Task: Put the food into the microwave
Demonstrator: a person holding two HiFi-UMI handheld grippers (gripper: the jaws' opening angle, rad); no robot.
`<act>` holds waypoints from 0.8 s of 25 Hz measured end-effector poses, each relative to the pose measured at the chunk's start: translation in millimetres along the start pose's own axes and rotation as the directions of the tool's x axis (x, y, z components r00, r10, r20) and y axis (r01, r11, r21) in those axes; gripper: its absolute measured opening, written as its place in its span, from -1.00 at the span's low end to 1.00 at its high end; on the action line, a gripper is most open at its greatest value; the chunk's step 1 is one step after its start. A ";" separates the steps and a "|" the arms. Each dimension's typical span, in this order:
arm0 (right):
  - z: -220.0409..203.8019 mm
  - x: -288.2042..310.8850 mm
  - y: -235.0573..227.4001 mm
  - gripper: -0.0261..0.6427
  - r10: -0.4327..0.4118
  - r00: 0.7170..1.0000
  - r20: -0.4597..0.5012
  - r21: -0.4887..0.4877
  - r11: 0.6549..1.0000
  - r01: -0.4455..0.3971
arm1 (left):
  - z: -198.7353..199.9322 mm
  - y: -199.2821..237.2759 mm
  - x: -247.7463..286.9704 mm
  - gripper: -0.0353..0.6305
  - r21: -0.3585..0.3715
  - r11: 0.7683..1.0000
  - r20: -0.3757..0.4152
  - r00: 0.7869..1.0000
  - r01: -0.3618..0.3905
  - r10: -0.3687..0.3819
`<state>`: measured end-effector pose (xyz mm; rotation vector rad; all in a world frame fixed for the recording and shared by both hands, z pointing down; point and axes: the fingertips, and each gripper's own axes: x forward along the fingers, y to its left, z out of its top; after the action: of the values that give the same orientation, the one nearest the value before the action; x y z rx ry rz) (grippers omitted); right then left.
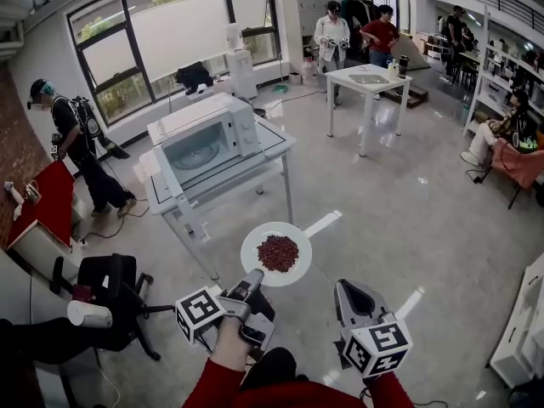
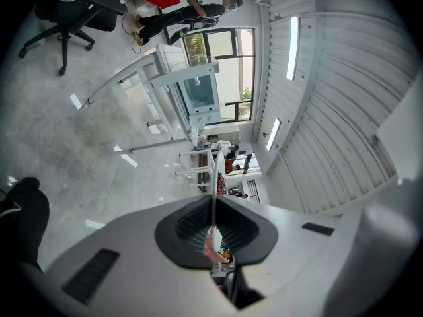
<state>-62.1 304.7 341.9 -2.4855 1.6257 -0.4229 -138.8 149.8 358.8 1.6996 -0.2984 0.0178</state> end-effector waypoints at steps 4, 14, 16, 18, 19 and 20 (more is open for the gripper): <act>3.9 7.8 -4.2 -0.88 0.004 1.000 -0.001 -0.011 1.000 -0.005 | 6.6 -1.7 9.7 -0.83 -0.005 1.000 0.013 1.000 -0.001 0.001; 7.0 42.3 -12.3 -0.88 0.003 1.000 -0.023 -0.020 1.000 -0.004 | 31.9 -1.2 35.9 -0.83 -0.017 1.000 0.037 0.999 0.017 -0.017; 6.2 52.4 -13.0 -0.88 0.007 0.999 -0.035 -0.025 1.000 -0.008 | 39.2 1.5 42.7 -0.83 -0.026 1.000 0.040 0.999 0.014 -0.013; 3.9 64.3 -14.7 -0.88 0.011 0.999 -0.052 -0.024 1.000 -0.012 | 46.5 4.5 50.8 -0.83 -0.035 0.999 0.038 0.999 0.011 -0.010; 2.3 71.0 -16.0 -0.88 0.013 0.998 -0.062 -0.022 1.000 -0.015 | 50.1 6.1 55.4 -0.83 -0.038 0.999 0.036 0.999 0.008 -0.007; 0.8 78.2 -17.0 -0.88 0.017 0.997 -0.071 -0.019 1.000 -0.018 | 54.0 7.6 60.3 -0.83 -0.038 0.999 0.034 0.999 0.005 -0.004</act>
<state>-17.6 240.1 358.0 -2.4953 1.6841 -0.5011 -90.8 85.0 368.9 1.6642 -0.3187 -0.0203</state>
